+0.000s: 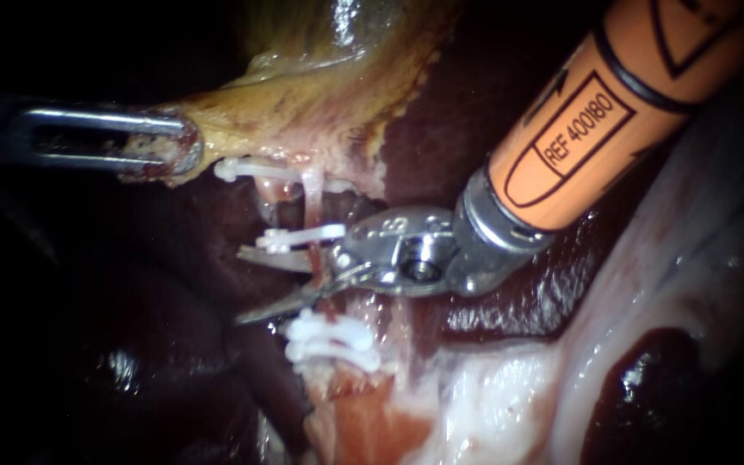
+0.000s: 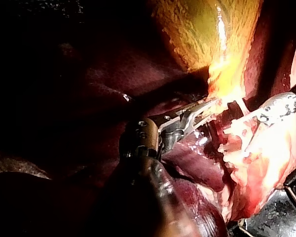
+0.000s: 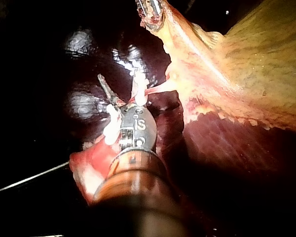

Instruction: Go to the cutting position right tube

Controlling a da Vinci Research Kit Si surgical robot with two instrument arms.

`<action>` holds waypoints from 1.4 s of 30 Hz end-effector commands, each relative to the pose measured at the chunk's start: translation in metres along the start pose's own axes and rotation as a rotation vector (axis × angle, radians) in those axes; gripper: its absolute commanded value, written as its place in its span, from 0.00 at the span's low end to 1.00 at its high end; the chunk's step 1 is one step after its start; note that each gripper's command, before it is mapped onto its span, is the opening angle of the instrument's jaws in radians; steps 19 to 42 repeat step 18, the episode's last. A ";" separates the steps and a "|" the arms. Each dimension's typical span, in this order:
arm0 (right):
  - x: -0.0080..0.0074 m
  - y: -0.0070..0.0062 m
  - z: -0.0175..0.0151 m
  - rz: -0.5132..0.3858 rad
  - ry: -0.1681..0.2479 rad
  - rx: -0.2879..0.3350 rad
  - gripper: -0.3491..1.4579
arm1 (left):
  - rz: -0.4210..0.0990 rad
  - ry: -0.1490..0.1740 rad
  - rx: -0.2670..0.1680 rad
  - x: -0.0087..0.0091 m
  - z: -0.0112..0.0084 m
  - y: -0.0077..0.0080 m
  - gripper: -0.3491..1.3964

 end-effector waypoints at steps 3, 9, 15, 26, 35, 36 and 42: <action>0.0005 -0.0004 -0.0001 0.000 0.002 0.030 0.98 | 0.000 0.000 -0.001 0.0000 0.0000 0.0000 0.00; 0.0006 -0.0005 -0.0002 0.002 0.014 0.008 0.98 | 0.000 -0.001 -0.001 0.0000 -0.0001 0.0000 0.00; 0.0006 -0.0003 -0.0002 0.002 0.019 -0.004 0.98 | 0.000 0.000 -0.001 0.0000 -0.0001 0.0000 0.00; 0.0005 -0.0003 -0.0002 0.002 0.019 -0.004 0.98 | 0.000 0.000 -0.001 0.0000 -0.0001 0.0000 0.00; 0.0005 -0.0003 -0.0002 0.002 0.019 -0.004 0.98 | 0.000 0.000 -0.001 0.0000 -0.0001 0.0000 0.00; 0.0005 -0.0003 -0.0002 0.002 0.019 -0.004 0.98 | 0.000 0.000 -0.001 0.0000 -0.0001 0.0000 0.00; 0.0005 -0.0003 -0.0002 0.002 0.019 -0.004 0.98 | 0.000 0.000 -0.001 0.0000 -0.0001 0.0000 0.00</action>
